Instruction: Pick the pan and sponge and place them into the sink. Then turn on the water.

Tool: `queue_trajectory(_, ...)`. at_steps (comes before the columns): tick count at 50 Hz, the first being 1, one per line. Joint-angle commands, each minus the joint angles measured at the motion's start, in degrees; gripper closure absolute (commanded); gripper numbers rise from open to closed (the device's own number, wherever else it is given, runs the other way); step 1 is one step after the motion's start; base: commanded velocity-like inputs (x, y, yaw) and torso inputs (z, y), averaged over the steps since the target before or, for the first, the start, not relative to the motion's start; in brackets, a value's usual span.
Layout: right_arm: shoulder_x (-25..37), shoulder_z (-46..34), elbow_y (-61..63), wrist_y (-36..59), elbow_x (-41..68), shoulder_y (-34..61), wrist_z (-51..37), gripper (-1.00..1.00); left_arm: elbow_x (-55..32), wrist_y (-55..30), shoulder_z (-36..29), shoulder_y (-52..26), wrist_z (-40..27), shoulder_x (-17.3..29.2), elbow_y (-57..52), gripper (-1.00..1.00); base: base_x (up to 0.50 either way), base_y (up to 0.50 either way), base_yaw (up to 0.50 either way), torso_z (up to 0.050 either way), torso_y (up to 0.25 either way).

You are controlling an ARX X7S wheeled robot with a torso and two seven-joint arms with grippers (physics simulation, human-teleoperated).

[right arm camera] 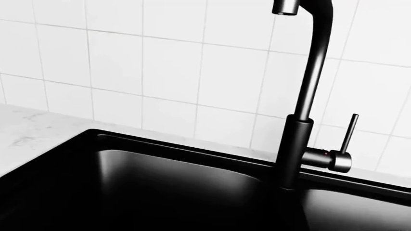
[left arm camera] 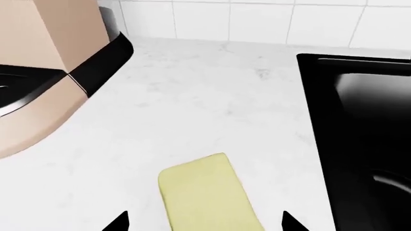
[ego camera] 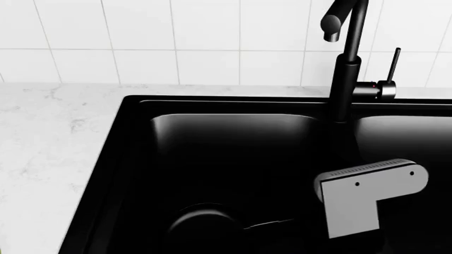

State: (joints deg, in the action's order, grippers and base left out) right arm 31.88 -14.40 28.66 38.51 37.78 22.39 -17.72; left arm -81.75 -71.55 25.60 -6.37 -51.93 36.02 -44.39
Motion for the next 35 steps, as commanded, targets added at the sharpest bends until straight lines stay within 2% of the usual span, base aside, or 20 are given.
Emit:
queue_trajectory(1,0.29,0.21,0.13,-0.13,0.20,-0.51,-0.15,-1.00,9.09,3.43,-3.56,-1.14,2.17,-4.32,1.38,-1.00,0.00,0.00,0.00,0.000,0.000)
queue_trajectory(5,-0.07,-0.32,-0.68,-0.90,-0.24,-0.79,0.34,-1.00,15.36,2.88,-10.48,-2.96,2.10,-4.44,1.78,-1.00,0.00,0.00,0.00,0.000,0.000)
queue_trajectory(6,-0.15,-0.42,-0.94,-1.14,-0.34,-0.92,0.48,-1.00,15.20,0.87,-10.99,-3.82,-1.77,-5.31,2.47,-1.00,0.00,0.00,0.00,0.000,0.000)
queue_trajectory(7,-0.17,-0.47,-1.05,-1.24,-0.40,-0.99,0.54,-1.00,14.72,2.51,-10.56,-3.88,-0.02,-6.22,2.84,-1.00,0.00,0.00,0.00,0.000,0.000)
queue_trajectory(11,-0.39,-0.64,-1.48,-1.46,-0.41,-0.89,0.72,-1.00,16.56,3.71,-12.44,-4.57,-0.06,-8.05,4.00,-1.00,0.00,0.00,0.00,0.000,0.000)
queue_trajectory(17,-0.64,-0.99,-2.36,-2.34,-0.83,-1.09,1.22,-1.00,20.73,3.67,-17.35,-5.06,-0.71,-8.24,3.88,-1.00,0.00,0.00,0.00,0.000,0.000)
queue_trajectory(25,-0.56,-1.00,-2.30,-2.28,-0.70,-1.10,1.12,-1.00,20.83,7.16,-13.70,-2.27,-1.23,-9.87,4.19,-1.00,0.00,0.00,0.00,0.000,0.000)
queue_trajectory(35,-0.91,-1.62,-2.89,-2.55,-0.84,-1.12,1.39,-1.00,27.66,10.52,-16.41,-2.23,-2.59,-10.69,6.04,-1.00,0.00,0.00,0.00,0.000,0.000)
